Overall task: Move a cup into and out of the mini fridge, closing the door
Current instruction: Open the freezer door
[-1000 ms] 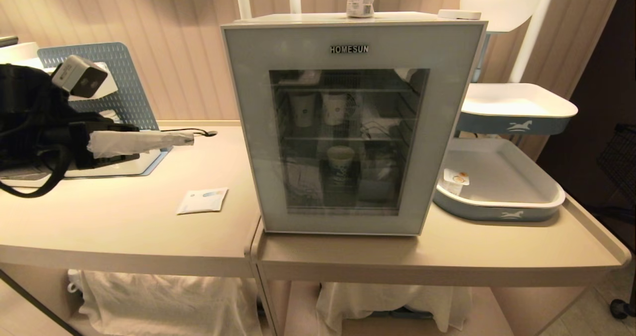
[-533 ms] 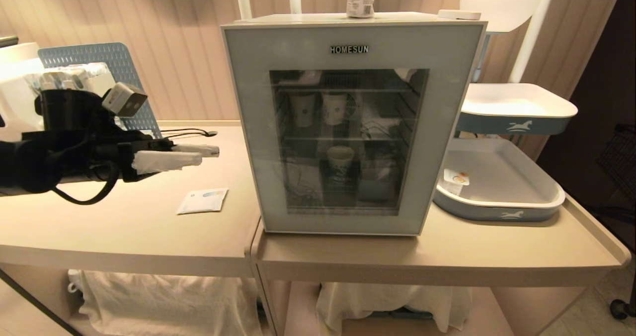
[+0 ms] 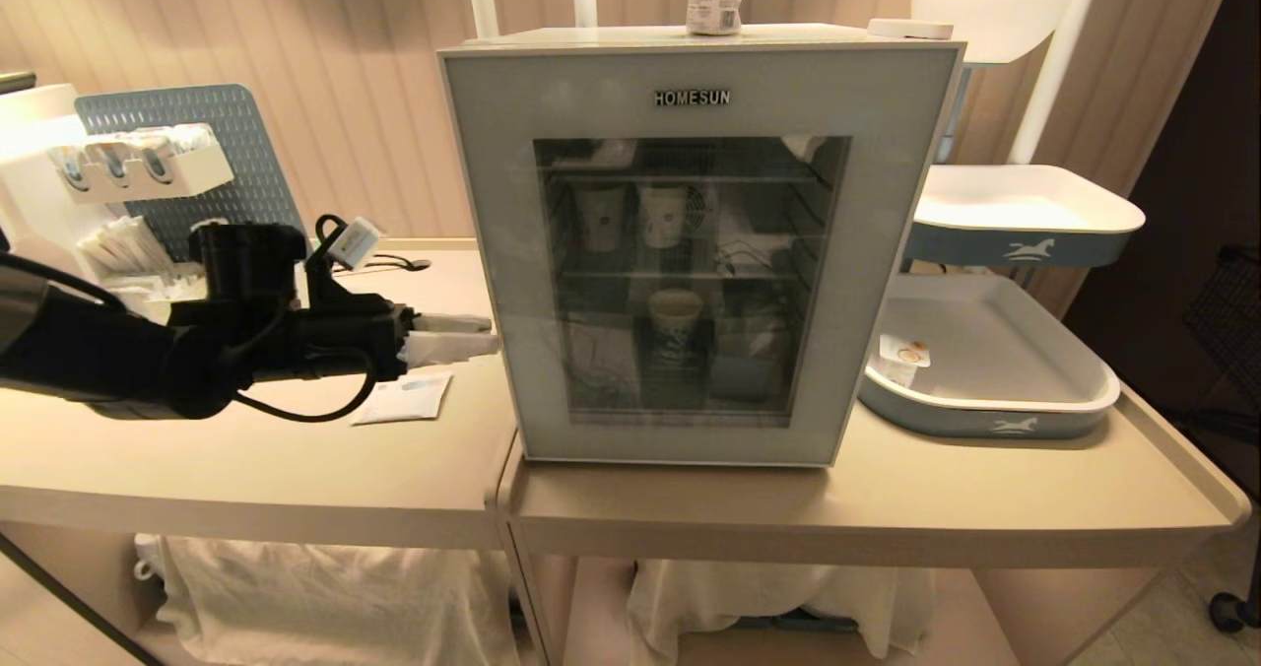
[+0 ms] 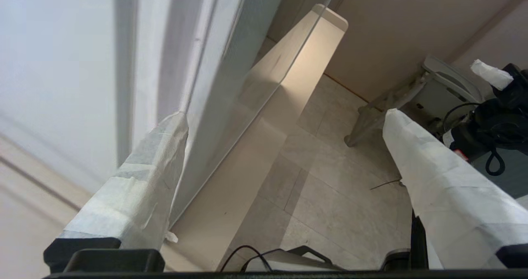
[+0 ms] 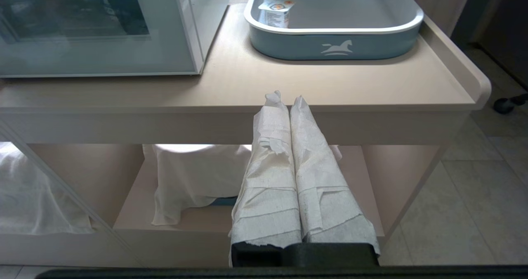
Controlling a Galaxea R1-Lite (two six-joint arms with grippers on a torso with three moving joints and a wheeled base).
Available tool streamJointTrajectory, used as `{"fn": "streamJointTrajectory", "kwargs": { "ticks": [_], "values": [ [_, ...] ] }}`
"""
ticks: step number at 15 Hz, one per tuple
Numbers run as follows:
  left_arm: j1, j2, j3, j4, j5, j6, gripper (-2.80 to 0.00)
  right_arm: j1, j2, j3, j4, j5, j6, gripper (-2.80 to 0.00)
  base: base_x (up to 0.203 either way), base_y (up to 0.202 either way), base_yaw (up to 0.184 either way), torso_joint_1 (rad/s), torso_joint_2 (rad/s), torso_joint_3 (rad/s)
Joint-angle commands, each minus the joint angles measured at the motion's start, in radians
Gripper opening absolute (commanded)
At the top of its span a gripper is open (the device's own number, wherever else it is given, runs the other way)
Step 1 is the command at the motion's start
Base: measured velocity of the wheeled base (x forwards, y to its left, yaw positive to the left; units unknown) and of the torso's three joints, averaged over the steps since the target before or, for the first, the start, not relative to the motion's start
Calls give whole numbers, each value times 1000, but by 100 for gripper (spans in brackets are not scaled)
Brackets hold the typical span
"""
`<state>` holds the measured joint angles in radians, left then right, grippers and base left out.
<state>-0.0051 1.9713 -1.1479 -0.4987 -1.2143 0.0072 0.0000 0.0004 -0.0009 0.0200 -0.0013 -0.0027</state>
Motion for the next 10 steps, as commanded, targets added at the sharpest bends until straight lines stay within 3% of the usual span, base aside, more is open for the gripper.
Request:
{"fn": "streamJointTrajectory", "kwargs": {
  "ticks": [1, 5, 6, 7, 8, 10],
  "values": [
    [-18, 25, 26, -113, 4, -39, 0, 0, 1, -1, 0, 0, 0, -280, 0, 0, 0, 0, 0, 0],
    [-58, 120, 85, -675, 225, -298, 0, 0, 1, 1, 0, 0, 0, -280, 0, 0, 0, 0, 0, 0],
    [-65, 147, 97, -816, 243, -416, 0, 1, 3, 0, 0, 0, 0, -280, 0, 0, 0, 0, 0, 0],
    [-69, 156, 105, -874, 238, -525, 0, 1, 1, 1, 0, 0, 0, -280, 0, 0, 0, 0, 0, 0],
    [-71, 156, 113, -907, 204, -585, 0, 0, 1, -1, 0, 0, 0, -280, 0, 0, 0, 0, 0, 0],
    [-69, 144, 119, -901, 172, -596, 0, 0, 1, 0, 0, 0, 0, -280, 0, 0, 0, 0, 0, 0]
  ]
}}
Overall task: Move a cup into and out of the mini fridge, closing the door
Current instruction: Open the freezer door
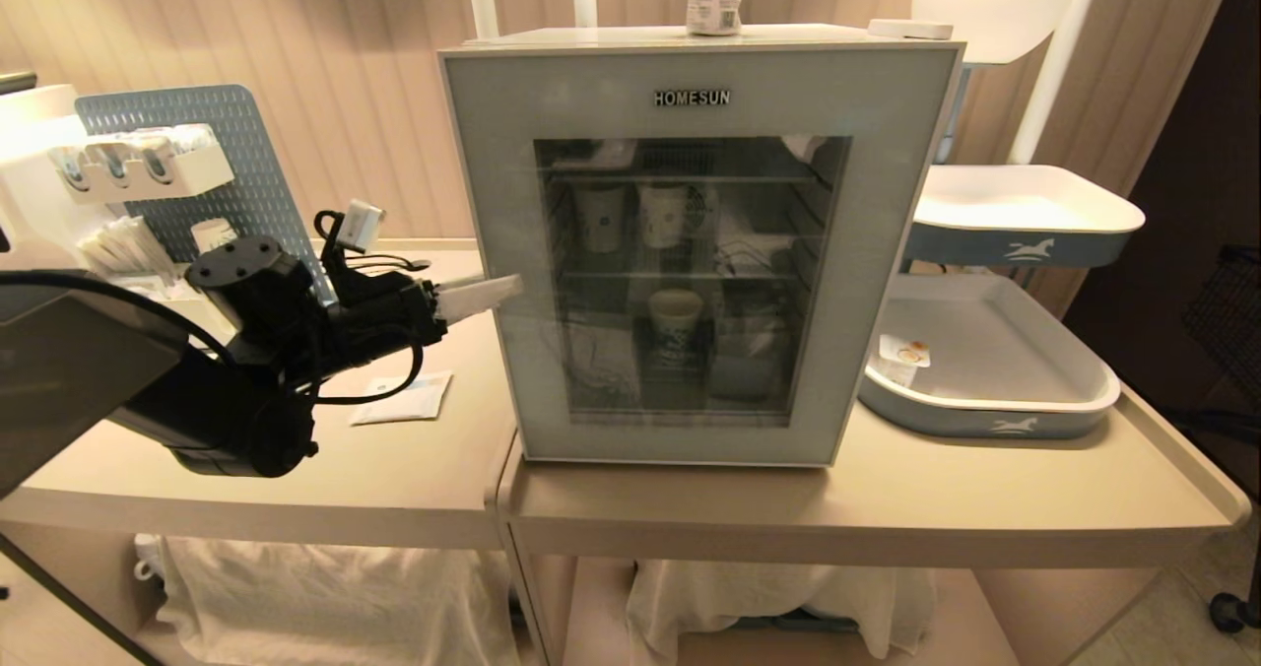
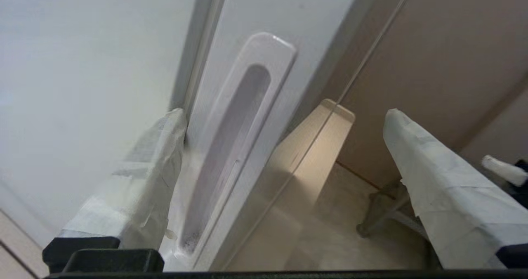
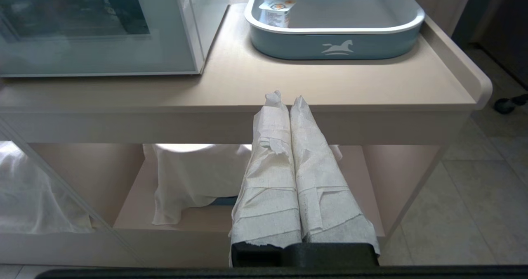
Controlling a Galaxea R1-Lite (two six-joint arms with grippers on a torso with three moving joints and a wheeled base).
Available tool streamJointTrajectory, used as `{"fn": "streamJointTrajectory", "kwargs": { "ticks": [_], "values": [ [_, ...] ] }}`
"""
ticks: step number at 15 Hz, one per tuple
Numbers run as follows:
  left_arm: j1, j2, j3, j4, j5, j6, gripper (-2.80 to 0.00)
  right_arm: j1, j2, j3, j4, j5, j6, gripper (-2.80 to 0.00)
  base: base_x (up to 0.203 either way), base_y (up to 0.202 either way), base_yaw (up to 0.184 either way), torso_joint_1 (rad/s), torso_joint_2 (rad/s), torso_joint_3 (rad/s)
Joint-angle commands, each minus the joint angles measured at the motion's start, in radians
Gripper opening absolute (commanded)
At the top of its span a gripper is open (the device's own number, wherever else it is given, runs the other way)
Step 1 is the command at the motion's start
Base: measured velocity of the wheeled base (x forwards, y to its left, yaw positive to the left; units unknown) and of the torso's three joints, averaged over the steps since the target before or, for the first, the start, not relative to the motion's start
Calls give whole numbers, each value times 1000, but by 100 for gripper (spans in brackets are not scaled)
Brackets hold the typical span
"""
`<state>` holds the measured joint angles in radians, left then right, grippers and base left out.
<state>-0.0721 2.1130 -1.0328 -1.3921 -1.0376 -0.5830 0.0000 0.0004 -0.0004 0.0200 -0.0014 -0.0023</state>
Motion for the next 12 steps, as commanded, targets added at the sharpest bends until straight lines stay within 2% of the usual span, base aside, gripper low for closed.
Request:
{"fn": "streamJointTrajectory", "kwargs": {
  "ticks": [1, 3, 6, 7, 12],
  "values": [
    [3, -1, 5, -5, -23, -6, 0, 0, 2, 0, 0, 0, -1, -280, 0, 0, 0, 0, 0, 0],
    [29, -15, 6, 10, -86, -6, 0, 0, 3, 0, 0, 0, -1, -280, 0, 0, 0, 0, 0, 0],
    [105, -42, -11, 80, -244, -8, 0, 0, 2, 0, 0, 0, -1, -280, 0, 0, 0, 0, 0, 0],
    [116, -51, -14, 86, -261, -8, 0, 0, 1, 0, 0, 0, -1, -280, 0, 0, 0, 0, 0, 0],
    [96, -47, -4, 89, -264, -15, 0, 1, 2, -1, 0, 0, -1, -280, 0, 0, 0, 0, 0, 0]
  ]
}}
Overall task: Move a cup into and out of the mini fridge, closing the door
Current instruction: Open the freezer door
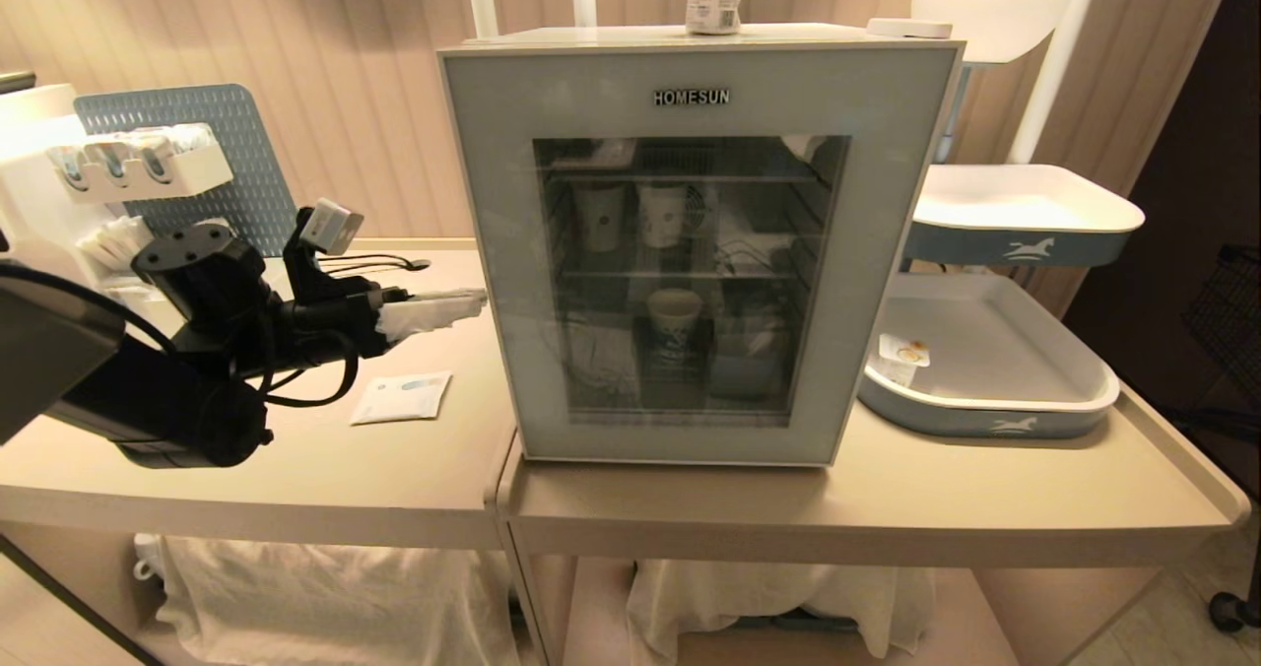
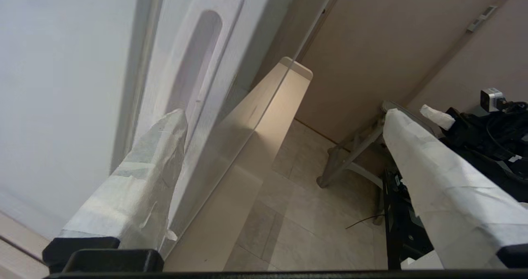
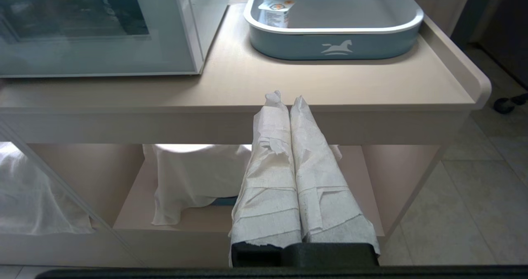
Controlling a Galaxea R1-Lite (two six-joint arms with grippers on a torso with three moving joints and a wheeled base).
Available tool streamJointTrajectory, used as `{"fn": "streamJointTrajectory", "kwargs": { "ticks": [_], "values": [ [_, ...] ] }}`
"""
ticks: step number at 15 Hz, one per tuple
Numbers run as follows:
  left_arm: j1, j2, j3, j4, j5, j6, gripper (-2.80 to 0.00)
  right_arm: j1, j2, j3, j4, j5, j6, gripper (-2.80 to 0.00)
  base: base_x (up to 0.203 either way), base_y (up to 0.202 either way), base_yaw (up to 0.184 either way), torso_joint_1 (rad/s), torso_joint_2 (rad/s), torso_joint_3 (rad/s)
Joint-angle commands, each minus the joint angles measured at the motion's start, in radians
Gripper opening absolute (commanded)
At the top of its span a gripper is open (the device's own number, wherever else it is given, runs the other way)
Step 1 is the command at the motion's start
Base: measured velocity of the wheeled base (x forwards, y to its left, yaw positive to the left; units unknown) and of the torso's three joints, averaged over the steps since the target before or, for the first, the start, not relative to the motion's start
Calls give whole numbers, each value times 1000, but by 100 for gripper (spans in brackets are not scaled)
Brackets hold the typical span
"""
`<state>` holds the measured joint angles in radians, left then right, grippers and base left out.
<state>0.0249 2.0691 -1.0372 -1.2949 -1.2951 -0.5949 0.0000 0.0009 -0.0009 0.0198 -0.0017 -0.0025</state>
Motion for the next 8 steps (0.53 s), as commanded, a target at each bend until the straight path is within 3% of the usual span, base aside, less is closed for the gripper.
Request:
{"fn": "streamJointTrajectory", "kwargs": {
  "ticks": [1, 8],
  "values": [
    [-12, 2, 1, -9, -6, -5, 0, 0, 1, -1, 0, 0, -1, -280, 0, 0, 0, 0, 0, 0],
    [-82, 33, 32, -20, 0, -2, 0, 0, 2, -1, 0, 0, -1, -280, 0, 0, 0, 0, 0, 0]
  ]
}}
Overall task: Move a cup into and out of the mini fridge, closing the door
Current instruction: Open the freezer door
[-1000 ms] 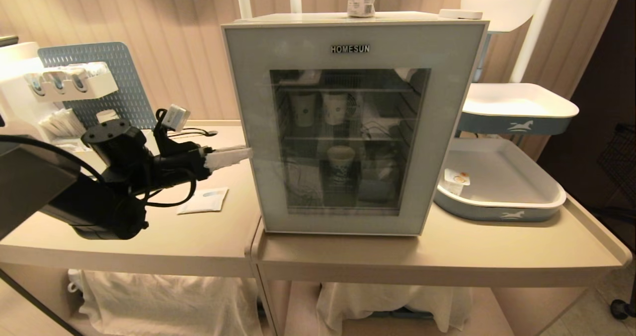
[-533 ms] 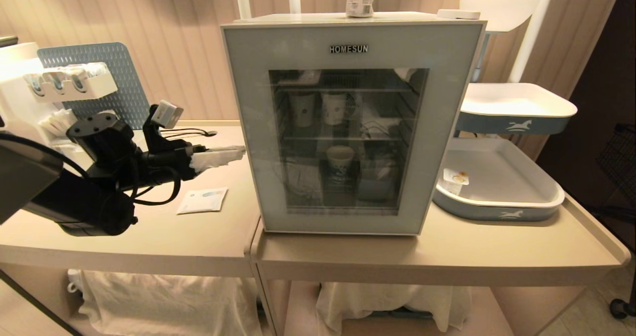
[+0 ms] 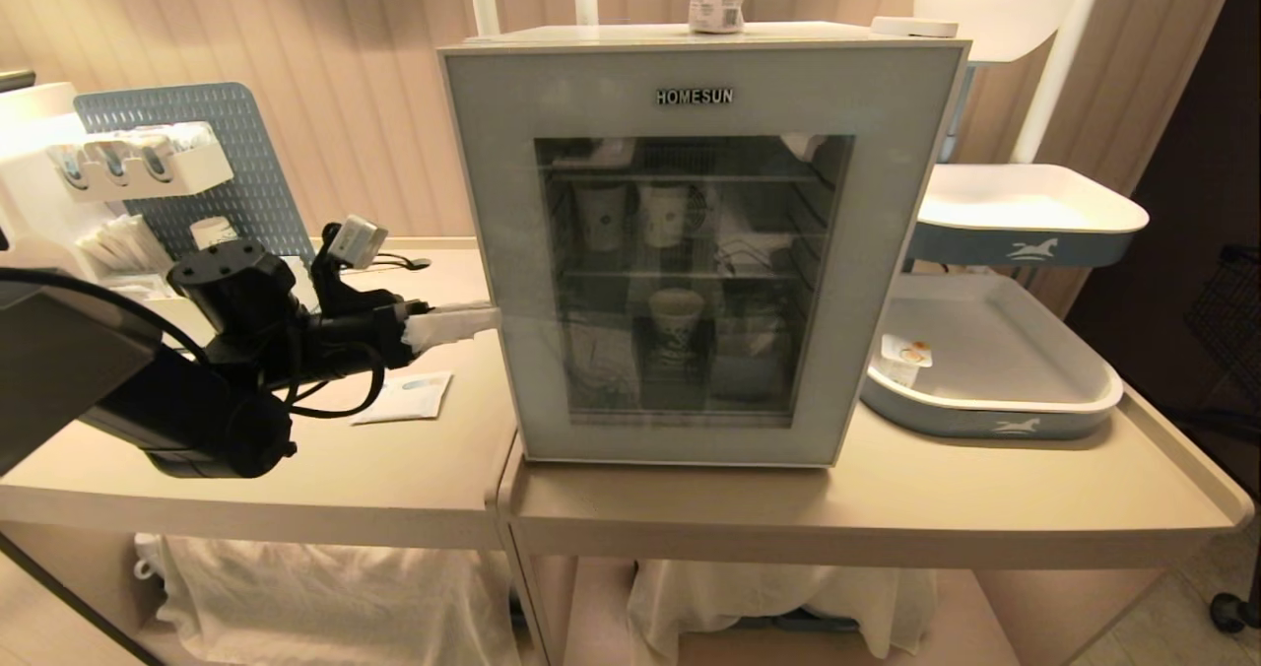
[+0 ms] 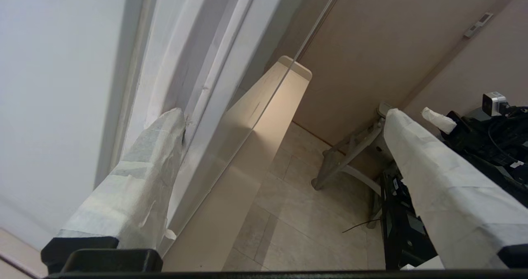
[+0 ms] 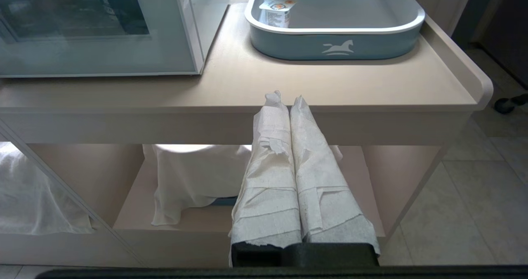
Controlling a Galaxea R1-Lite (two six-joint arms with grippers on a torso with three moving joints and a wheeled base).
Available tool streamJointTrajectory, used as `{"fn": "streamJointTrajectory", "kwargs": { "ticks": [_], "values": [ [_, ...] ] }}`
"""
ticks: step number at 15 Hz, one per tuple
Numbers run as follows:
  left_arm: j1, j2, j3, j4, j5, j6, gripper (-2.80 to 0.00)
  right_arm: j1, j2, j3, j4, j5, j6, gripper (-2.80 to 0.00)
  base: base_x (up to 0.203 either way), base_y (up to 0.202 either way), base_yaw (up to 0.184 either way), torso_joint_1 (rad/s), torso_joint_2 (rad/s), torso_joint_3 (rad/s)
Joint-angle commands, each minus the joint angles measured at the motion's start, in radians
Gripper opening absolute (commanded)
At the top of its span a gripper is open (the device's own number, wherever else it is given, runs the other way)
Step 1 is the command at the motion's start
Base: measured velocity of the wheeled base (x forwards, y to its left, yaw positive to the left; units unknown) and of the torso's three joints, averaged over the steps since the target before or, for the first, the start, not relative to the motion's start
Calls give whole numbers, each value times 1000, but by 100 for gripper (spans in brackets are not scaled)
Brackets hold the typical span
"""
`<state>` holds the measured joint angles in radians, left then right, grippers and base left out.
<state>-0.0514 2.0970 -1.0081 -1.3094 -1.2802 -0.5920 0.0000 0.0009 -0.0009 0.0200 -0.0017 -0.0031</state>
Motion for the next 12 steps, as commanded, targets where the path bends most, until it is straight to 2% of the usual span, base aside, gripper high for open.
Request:
{"fn": "streamJointTrajectory", "kwargs": {
  "ticks": [1, 5, 10, 12],
  "values": [
    [-16, 9, 5, -5, -13, -6, 0, 1, 1, 1, 0, 0, 0, -280, 0, 0, 0, 0, 0, 0],
    [-31, -19, 26, -1, -28, -6, 0, 0, 2, 0, 0, 0, 0, -280, 0, 0, 0, 0, 0, 0],
    [-12, -104, 59, -4, -134, -51, 0, 0, 2, -1, 0, 0, 0, -280, 0, 0, 0, 0, 0, 0],
    [7, -111, 67, -6, -206, -49, 0, 1, 1, 1, 0, 0, 0, -280, 0, 0, 0, 0, 0, 0]
  ]
}}
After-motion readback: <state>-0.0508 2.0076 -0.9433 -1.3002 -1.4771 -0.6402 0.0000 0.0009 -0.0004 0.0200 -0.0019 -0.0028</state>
